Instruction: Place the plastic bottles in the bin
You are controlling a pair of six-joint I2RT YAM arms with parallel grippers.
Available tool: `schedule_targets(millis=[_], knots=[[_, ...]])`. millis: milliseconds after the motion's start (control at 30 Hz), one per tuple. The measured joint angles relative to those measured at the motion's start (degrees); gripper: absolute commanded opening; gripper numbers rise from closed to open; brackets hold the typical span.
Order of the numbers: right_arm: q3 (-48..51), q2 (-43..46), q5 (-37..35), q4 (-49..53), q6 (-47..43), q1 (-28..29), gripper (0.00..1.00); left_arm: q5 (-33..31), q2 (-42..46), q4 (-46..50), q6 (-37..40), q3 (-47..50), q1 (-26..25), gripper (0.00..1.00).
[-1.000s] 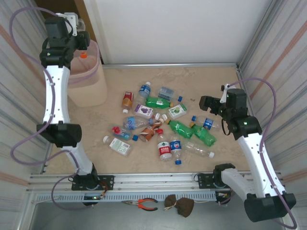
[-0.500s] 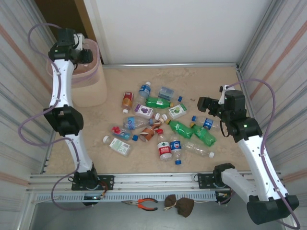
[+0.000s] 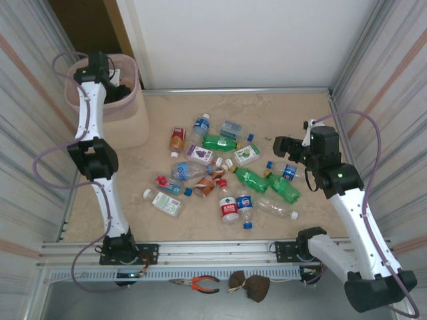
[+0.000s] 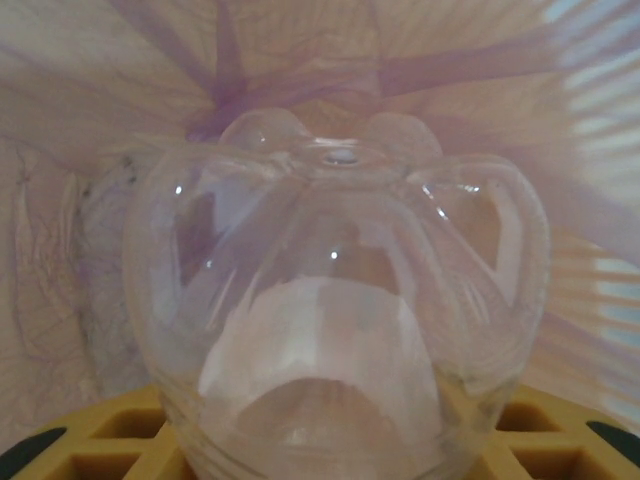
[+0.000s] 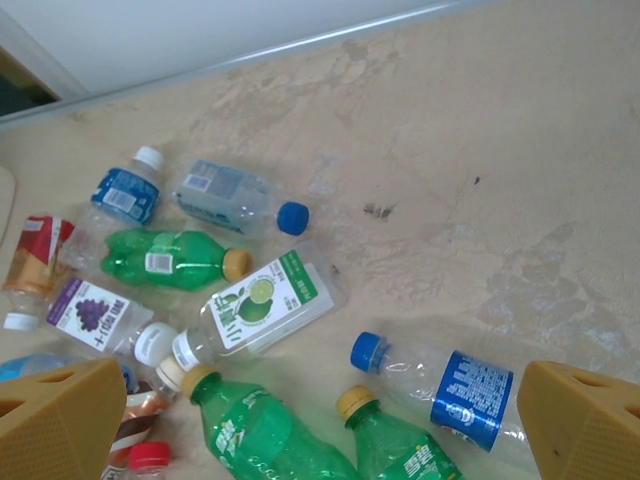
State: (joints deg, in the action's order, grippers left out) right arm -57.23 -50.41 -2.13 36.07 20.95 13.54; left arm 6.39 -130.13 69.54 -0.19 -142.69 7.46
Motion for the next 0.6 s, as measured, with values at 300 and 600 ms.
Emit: schedule_targets(millis=[300,600], knots=[[1.1,0.0,0.0,0.0,0.1,0.2,0.99,1.6,-2.5,5.2,0.0,-1.7,0.7,0.49],[1.2,0.0,0.3,0.0,0.1,0.4,0.99,2.1,-3.0,9.7,0.4,-1.6,0.7,0.51]])
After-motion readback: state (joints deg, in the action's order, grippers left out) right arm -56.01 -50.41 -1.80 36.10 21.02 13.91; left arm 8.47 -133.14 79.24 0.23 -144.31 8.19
